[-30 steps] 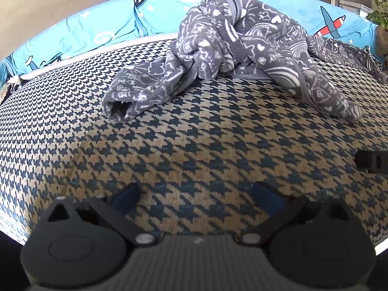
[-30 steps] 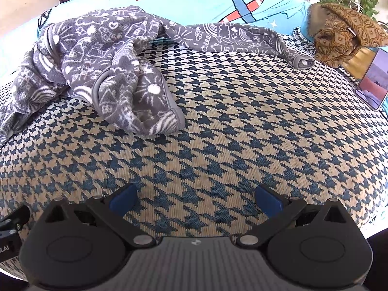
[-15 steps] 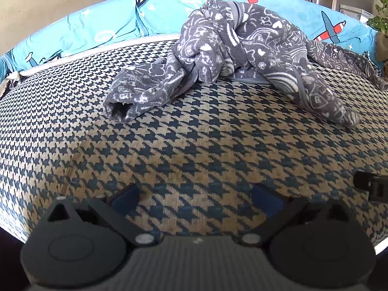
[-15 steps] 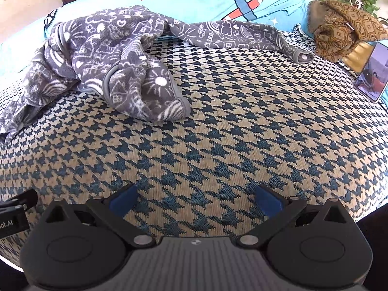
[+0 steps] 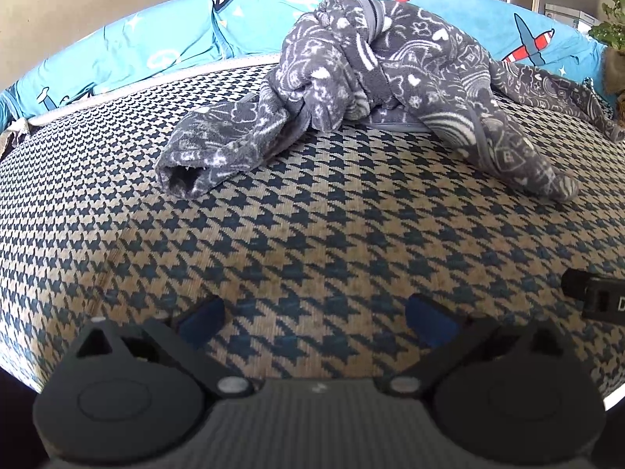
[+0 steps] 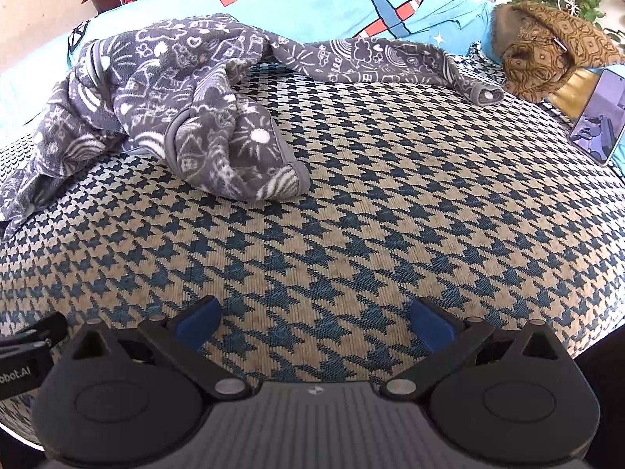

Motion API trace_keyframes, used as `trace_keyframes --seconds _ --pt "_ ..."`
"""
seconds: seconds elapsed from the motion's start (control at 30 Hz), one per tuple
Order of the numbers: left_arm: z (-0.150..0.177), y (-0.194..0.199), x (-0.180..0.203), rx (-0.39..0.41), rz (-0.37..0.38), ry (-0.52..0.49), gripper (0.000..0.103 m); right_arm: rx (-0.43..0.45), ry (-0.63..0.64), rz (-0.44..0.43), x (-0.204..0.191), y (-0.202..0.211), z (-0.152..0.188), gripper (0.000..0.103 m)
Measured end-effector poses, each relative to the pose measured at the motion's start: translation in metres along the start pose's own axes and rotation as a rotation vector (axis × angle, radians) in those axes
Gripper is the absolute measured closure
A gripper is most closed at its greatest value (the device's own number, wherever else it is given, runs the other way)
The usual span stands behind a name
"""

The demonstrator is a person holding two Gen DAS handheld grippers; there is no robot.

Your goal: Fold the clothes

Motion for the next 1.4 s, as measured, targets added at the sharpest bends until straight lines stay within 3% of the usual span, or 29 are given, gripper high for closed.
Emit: trace_keyframes --seconds 0.43,0.7,1.27,1.4 --pt "0.001 -0.016 0.013 0.023 -0.018 -0.017 0.0 0.027 0.016 0.016 -0.006 0.0 0.0 0.0" --pt "0.007 -0.01 -0.001 0.025 -0.02 -0.008 0.0 0.029 0.016 0.008 -0.007 0.001 -0.002 0.0" --pt "-0.003 -0.013 -0.013 0.016 0.005 0.079 0.0 0.061 -0.039 -0.1 -0.003 0.006 -0.022 0.002" --pt "-0.008 -0.014 -0.021 0.013 -0.004 0.118 0.0 0.103 0.012 -0.122 -0.009 0.008 -0.036 0.003"
Point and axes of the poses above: each gripper's, at about its wrist camera, not at the fingertips, and y roughly against the way its jaws point, x to its right, z to its underside, the point moved 5 cm from there along -y, roughly the way its jaws point, and after that the axes turned 1 degree about y, right-handed, at the moved point
